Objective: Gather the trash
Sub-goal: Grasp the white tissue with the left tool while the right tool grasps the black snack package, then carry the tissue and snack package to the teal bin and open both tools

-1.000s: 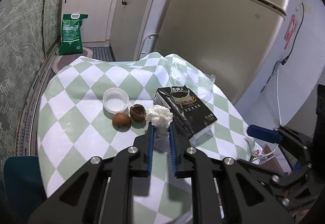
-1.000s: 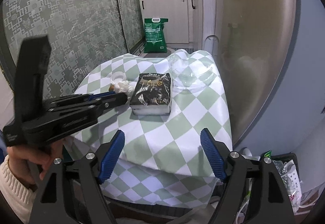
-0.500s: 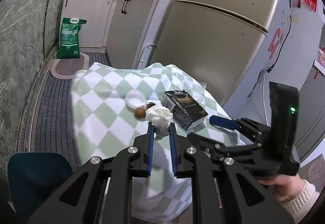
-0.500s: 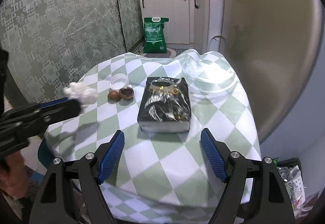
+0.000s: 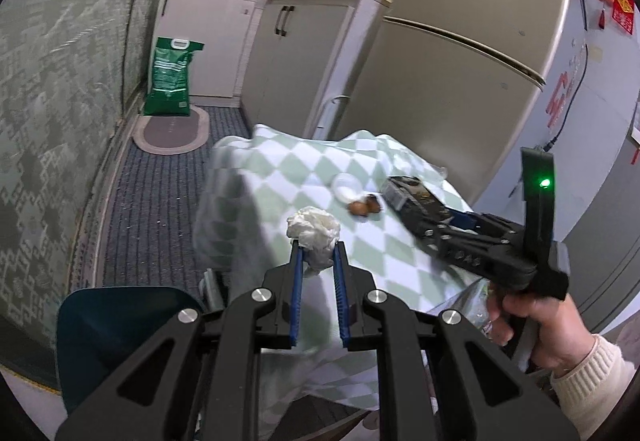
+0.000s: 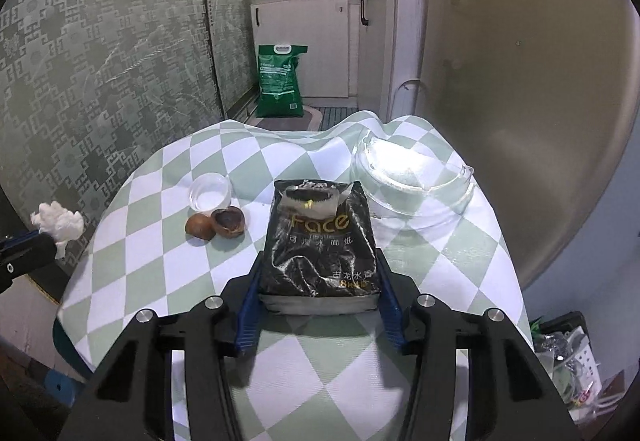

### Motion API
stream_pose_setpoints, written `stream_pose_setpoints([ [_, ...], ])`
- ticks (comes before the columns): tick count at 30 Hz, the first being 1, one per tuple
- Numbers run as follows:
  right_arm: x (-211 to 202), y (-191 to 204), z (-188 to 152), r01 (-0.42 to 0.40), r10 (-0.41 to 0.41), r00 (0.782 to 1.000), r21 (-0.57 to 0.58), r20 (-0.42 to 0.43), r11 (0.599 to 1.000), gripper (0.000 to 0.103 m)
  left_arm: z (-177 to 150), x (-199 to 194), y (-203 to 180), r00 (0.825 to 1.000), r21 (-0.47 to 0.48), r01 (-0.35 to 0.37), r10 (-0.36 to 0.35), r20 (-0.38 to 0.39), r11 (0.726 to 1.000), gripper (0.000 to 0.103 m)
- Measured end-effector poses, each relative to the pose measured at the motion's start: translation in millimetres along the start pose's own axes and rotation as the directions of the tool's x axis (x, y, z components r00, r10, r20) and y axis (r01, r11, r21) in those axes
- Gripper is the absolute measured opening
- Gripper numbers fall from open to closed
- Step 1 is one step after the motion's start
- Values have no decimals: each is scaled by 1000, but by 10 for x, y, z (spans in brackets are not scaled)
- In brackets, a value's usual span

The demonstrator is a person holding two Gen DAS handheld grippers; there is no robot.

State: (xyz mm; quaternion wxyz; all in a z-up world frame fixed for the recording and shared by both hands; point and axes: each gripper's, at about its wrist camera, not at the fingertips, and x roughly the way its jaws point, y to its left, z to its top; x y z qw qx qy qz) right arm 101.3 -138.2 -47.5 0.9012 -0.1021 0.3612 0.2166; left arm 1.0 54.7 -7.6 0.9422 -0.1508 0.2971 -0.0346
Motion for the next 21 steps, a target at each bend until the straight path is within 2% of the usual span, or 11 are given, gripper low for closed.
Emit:
stream_pose_setpoints([
  [8,-290,165,93,-1,1,1000,-5,31,1000,51,-63,-196,302,998,-34,-70,70,-4,997,16],
  [14,-458,681,233,-115,120,991,-87,52,990,51,-156,-228,505,990,-38,-129,127,-60,991,16],
  [21,-461,1341,251,-243,248,969,-195,2,950,51,-326,-279,790,974,-55,-196,188,-128,979,16],
])
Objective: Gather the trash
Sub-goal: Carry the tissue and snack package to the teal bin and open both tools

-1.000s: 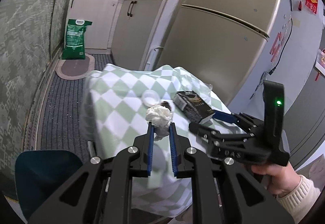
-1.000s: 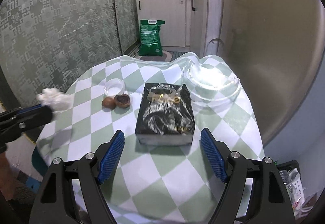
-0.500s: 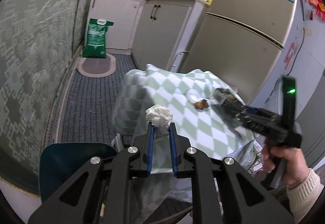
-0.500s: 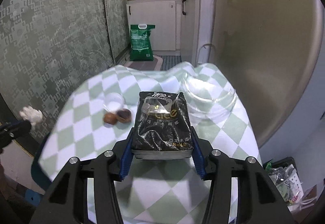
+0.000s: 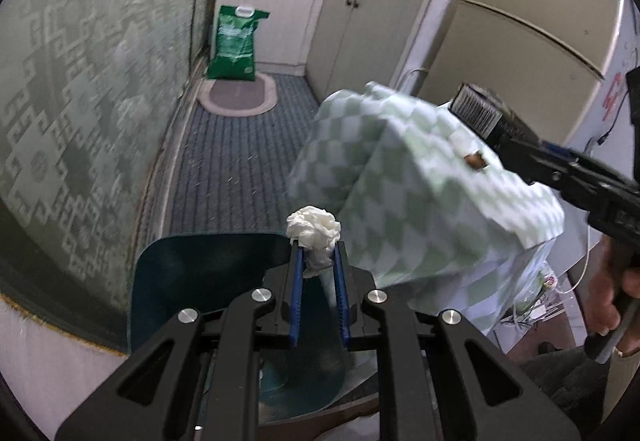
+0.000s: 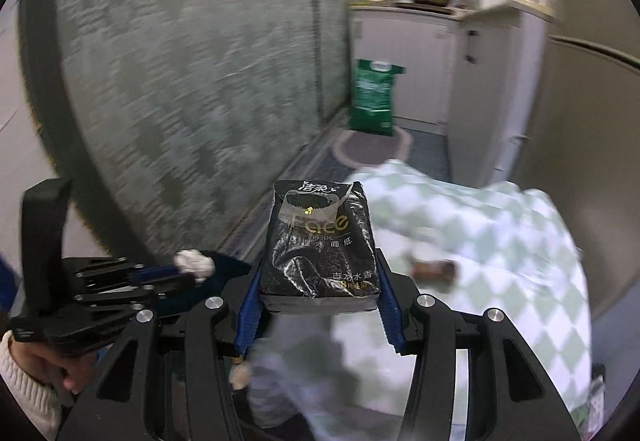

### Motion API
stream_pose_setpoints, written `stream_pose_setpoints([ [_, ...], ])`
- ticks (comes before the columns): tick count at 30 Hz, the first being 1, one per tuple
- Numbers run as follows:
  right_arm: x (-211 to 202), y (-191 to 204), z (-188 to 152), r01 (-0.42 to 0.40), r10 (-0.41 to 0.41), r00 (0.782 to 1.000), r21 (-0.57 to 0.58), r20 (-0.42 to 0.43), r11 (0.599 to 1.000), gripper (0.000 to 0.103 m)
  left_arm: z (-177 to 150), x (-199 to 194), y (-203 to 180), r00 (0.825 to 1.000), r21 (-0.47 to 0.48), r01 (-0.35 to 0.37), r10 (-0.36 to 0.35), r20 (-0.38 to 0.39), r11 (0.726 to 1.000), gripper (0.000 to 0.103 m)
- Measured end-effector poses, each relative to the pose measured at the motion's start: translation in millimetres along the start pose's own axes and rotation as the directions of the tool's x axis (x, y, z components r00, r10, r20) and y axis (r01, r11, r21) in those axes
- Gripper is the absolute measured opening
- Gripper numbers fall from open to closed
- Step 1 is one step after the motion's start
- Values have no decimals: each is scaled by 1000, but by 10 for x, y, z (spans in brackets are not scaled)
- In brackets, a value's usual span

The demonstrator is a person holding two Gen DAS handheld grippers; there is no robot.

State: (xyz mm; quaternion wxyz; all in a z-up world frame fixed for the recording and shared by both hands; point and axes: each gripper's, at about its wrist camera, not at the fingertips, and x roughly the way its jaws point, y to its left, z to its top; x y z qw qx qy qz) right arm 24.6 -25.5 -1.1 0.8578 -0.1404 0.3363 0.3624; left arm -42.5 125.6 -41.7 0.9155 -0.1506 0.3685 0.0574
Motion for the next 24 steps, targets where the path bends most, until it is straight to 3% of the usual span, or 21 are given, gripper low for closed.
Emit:
stream_pose_setpoints([
  [6,132,339,83,-63,62,998,-34,-23,997,51,-168,106,229,994,-8,-31,30,-100,999,17],
  [11,273,601,96,-95,92,995,-68,-50,993,51,-221,181,350,993,-5,-47,46,-110,999,17],
  [14,362,691,113,-105,100,993,-72,-69,992,51,-211,221,414,992,-17,-54,51,-118,998,28],
  [19,507,790,76,-106,96,989,-82,-115,991,51,-230,79,473,994,-20,-63,61,-86,998,27],
  [24,669,874,-7,-103,85,981,-98,-172,990,51,-191,-198,529,999,-43,-38,39,15,998,24],
])
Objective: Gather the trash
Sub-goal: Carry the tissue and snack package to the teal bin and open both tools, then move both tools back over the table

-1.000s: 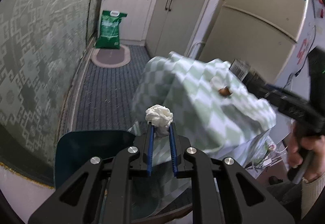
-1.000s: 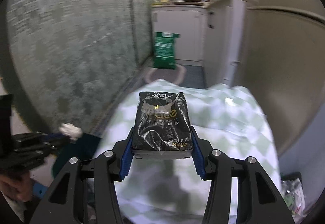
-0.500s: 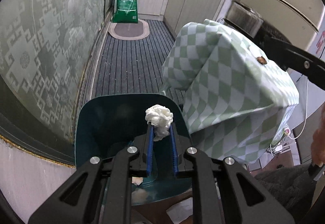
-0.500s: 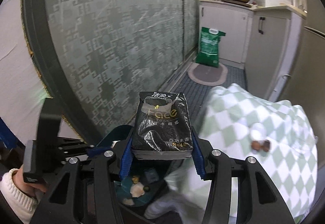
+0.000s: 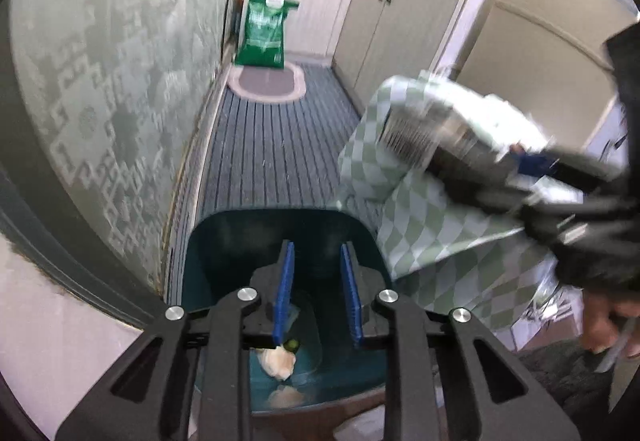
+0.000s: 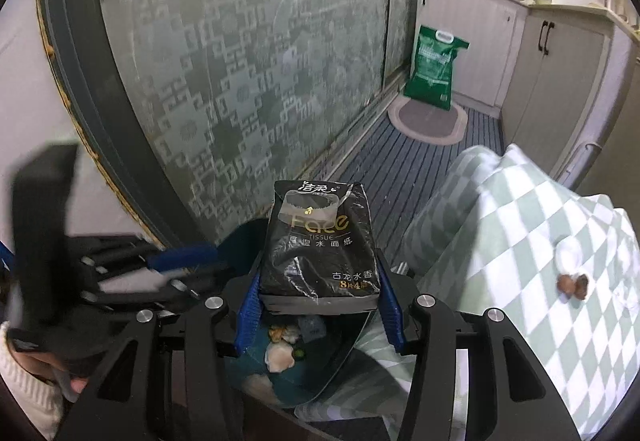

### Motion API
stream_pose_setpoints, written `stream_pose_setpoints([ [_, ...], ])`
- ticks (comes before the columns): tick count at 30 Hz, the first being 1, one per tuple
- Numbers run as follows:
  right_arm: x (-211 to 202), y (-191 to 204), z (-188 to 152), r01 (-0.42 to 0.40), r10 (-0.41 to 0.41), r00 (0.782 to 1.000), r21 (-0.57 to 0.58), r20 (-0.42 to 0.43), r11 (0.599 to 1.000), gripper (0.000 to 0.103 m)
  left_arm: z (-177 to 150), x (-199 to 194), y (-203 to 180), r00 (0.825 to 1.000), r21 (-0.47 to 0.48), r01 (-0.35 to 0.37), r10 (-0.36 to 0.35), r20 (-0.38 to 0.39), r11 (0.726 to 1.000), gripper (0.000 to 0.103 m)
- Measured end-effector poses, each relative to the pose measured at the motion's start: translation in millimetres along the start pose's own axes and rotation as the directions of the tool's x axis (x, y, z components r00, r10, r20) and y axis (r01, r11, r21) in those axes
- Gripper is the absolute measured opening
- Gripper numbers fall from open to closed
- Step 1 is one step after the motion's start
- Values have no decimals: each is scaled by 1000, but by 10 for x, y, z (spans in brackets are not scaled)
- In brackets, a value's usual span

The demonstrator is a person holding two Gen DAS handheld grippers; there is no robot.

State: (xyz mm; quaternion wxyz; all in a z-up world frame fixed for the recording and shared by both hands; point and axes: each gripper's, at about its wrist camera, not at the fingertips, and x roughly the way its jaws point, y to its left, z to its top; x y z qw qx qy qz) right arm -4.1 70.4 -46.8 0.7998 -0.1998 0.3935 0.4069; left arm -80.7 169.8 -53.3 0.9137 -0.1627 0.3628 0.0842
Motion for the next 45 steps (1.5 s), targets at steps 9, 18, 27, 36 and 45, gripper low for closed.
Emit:
stream_pose_setpoints([
  [9,392,241,-115,-19,12,992,-50,-123,999,51,84,-440,51,984,-40,51,-44,174,998,24],
  [18,636,432,-218,-63,44,976,-81,-212,995,57,76,-545,118,979,-43,57,-47,197,997,24],
  [27,466,329,-184,-53,43,984,-58,-175,997,69,103,-616,68,971,-44,64,-52,231,997,25],
  [36,10,-33,-126,-1,0,998,-17,-63,1000,69,212,-542,-208,963,-14,110,-103,251,994,32],
  [45,-401,-594,-244,76,-77,997,64,6,995,69,328,-325,-643,961,39,144,-149,234,989,33],
])
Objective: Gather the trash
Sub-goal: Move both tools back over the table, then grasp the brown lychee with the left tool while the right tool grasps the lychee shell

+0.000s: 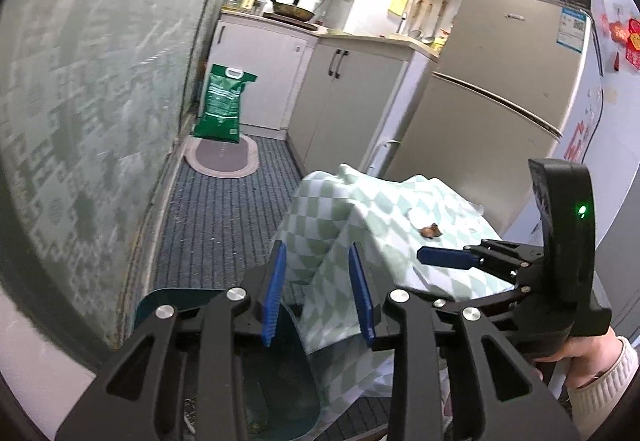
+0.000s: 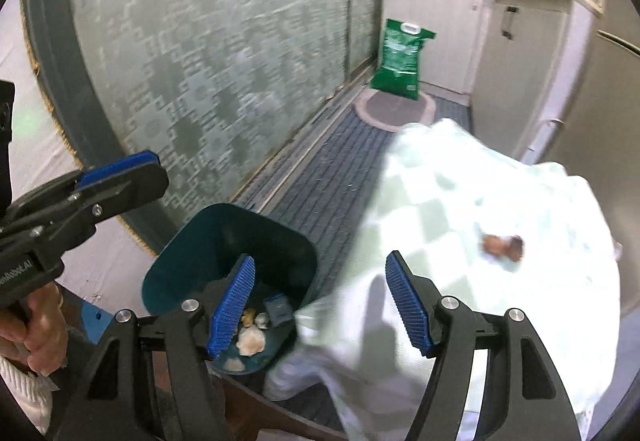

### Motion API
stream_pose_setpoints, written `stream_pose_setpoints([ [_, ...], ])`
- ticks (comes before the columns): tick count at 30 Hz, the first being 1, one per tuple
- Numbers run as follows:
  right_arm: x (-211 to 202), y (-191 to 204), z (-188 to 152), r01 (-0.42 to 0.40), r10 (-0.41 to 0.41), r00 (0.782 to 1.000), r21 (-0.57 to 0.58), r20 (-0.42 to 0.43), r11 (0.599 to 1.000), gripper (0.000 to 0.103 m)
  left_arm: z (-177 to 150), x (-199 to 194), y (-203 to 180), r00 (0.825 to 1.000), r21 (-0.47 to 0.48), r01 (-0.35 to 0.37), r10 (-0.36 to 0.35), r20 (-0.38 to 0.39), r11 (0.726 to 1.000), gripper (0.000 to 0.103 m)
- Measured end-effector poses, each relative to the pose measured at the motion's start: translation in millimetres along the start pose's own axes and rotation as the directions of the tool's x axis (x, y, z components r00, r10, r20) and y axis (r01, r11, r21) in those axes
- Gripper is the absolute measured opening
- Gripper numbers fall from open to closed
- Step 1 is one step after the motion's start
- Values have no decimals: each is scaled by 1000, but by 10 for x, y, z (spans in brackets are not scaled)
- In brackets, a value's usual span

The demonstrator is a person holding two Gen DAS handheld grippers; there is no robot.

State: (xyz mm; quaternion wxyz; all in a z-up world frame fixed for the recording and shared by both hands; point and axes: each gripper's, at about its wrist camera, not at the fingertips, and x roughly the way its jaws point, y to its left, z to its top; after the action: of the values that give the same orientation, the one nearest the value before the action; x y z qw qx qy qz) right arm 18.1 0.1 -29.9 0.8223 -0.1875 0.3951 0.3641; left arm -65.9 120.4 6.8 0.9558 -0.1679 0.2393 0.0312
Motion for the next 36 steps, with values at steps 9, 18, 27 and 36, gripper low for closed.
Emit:
stream_pose_setpoints([
  [9,-268,-461,-146,54,-56,998,53,35,997,66,-6,324,-442,998,50,50,-49,-36,997,34],
  [18,-470,-908,-357,98,-104,994,123,45,987,59,-40,628,-798,995,90,73,-67,-75,993,34],
  [27,-579,-1193,-555,115,-123,992,170,41,979,57,-81,959,-1087,991,134,74,-58,-122,988,34],
  [36,-559,-1420,-675,118,-127,992,217,29,969,57,-86,1252,-1286,986,167,52,-25,-164,985,37],
])
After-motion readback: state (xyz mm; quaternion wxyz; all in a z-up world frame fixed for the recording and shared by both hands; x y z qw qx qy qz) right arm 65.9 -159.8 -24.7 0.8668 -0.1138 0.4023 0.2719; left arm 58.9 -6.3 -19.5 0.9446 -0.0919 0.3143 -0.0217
